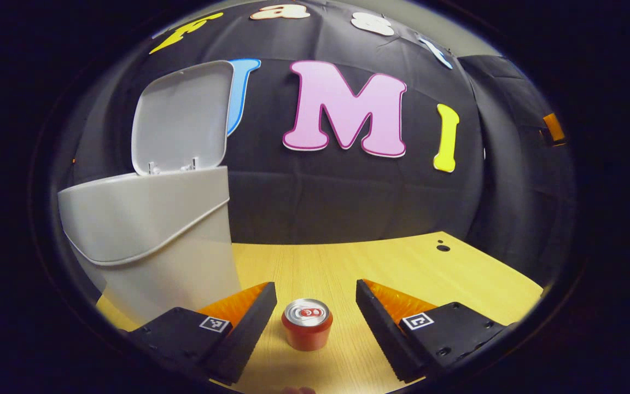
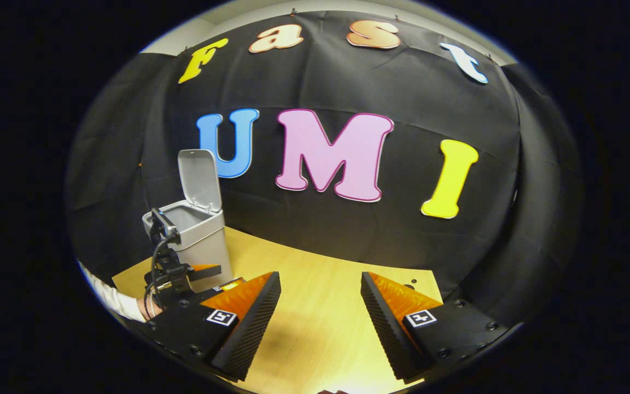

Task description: Press the lid of the desktop garbage bin to open it, pick up the crumpled paper on the desktop and throw it into the bin, then pick up the pop can on the desktop and drop it into the bin, and finally close the garbage bin lid.

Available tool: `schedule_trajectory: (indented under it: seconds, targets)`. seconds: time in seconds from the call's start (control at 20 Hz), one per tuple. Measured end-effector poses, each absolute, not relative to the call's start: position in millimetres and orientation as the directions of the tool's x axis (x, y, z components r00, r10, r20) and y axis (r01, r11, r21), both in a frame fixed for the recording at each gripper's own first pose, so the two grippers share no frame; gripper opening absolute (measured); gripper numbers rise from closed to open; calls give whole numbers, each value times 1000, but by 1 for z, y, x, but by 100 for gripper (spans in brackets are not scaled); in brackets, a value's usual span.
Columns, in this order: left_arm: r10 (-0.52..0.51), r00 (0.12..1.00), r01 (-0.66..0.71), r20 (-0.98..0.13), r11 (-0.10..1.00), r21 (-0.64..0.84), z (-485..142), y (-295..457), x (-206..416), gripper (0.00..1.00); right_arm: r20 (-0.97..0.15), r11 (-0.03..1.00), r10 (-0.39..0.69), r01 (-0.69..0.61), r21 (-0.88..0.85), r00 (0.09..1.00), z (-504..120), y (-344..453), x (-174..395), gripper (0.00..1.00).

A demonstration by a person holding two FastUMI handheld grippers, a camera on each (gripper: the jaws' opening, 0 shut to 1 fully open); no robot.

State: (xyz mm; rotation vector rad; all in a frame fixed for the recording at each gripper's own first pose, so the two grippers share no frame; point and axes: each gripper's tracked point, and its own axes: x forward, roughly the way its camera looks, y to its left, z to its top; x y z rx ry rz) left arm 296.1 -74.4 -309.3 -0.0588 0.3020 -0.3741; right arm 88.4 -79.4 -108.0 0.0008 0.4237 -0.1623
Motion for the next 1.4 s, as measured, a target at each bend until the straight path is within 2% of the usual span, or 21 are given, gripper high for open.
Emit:
schedule_trajectory:
  seconds: [0.45, 0.6, 0.7, 0.8, 1.0, 1.2, 1.4]
  targets:
    - [-387, 825, 370, -412, 921, -126, -379, -88, 323, 99, -453, 962, -257, 272, -33, 854, -124, -111, 64, 95]
    - [-421, 760, 400, -495, 904, -155, -409, -94, 310, 99, -465, 957, -262, 288, -14, 846, -128, -114, 63, 95]
    - [-411, 759, 415, -505, 903, -112, -408, -92, 312, 90, -461, 957, -261, 292, -6, 848, -128, -115, 64, 95]
    - [-423, 762, 440, -491, 894, -86, -393, -95, 313, 85, -461, 957, -260, 291, -6, 849, -130, -117, 65, 95]
    - [-448, 777, 466, -441, 881, -74, -355, -100, 307, 84, -454, 959, -243, 282, 19, 857, -131, -115, 72, 95]
    - [-493, 794, 465, -357, 870, -166, -287, -112, 312, 84, -444, 964, -227, 266, 26, 867, -131, -113, 76, 95]
    - [-493, 827, 455, -268, 869, -194, -216, -101, 319, 83, -442, 963, -217, 266, 51, 870, -135, -109, 76, 95]
